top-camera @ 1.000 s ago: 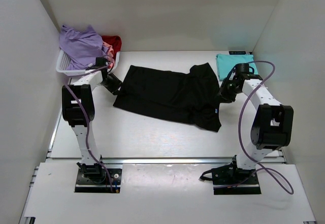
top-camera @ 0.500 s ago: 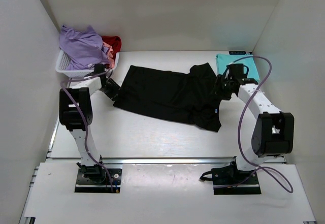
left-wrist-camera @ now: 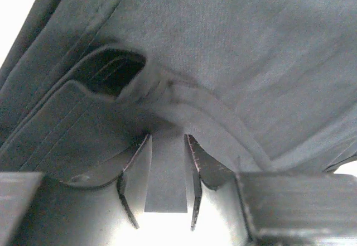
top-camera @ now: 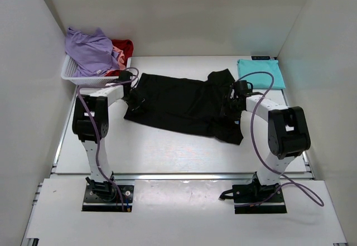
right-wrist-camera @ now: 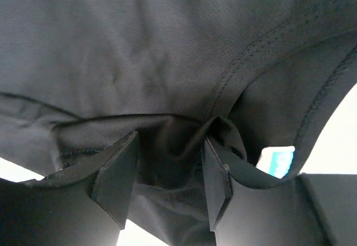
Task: Fold and stack the t-shirts
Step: Fold the flattened tshirt in 1/3 of the way
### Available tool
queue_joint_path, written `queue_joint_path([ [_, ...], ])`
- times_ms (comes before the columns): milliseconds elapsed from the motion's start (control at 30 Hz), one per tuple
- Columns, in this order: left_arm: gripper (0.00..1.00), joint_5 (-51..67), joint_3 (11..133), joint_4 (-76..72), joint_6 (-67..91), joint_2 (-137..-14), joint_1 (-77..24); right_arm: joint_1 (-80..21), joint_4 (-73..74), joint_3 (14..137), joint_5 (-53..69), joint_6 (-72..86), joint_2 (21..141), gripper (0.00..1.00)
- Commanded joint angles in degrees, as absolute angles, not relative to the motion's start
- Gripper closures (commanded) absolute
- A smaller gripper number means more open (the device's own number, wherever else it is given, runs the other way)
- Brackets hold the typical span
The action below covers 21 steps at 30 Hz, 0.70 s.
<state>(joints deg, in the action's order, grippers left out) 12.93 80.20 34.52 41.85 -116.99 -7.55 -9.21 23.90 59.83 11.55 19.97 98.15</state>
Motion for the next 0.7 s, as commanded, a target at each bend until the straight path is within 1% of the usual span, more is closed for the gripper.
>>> queue_joint_path([
  [0, 0.58, 9.0, 72.1, 39.4, 40.2, -113.1, -6.6, -10.5, 24.6, 62.4, 12.0, 21.4, 100.1, 0.54],
  [133, 0.59, 8.4, 65.0, 38.7, 39.2, -109.1, -6.1, -11.2, 28.3, 59.8, 13.7, 22.5, 99.2, 0.57],
  [300, 0.61, 9.1, 57.6, 38.8, 38.1, -106.0, -6.7, -13.1, 32.9, 56.2, 15.2, 21.7, 97.7, 0.56],
  [333, 0.62, 8.9, 56.4, 39.0, 38.0, -104.9, -7.2, -13.3, 34.3, 56.2, 15.3, 21.8, 97.3, 0.55],
  [367, 0.61, 9.1, 55.5, 39.3, 38.1, -103.6, -7.4, -14.0, 34.7, 55.6, 15.6, 21.9, 97.1, 0.55],
  [533, 0.63, 8.7, 47.3, 38.9, 38.7, -96.5, -7.4, -15.8, 35.6, 50.4, 15.4, 23.1, 91.6, 0.55],
  [667, 0.64, 8.8, 43.2, 38.8, 39.5, -90.9, -5.3, -14.5, 35.6, 47.2, 15.6, 23.4, 87.9, 0.54],
])
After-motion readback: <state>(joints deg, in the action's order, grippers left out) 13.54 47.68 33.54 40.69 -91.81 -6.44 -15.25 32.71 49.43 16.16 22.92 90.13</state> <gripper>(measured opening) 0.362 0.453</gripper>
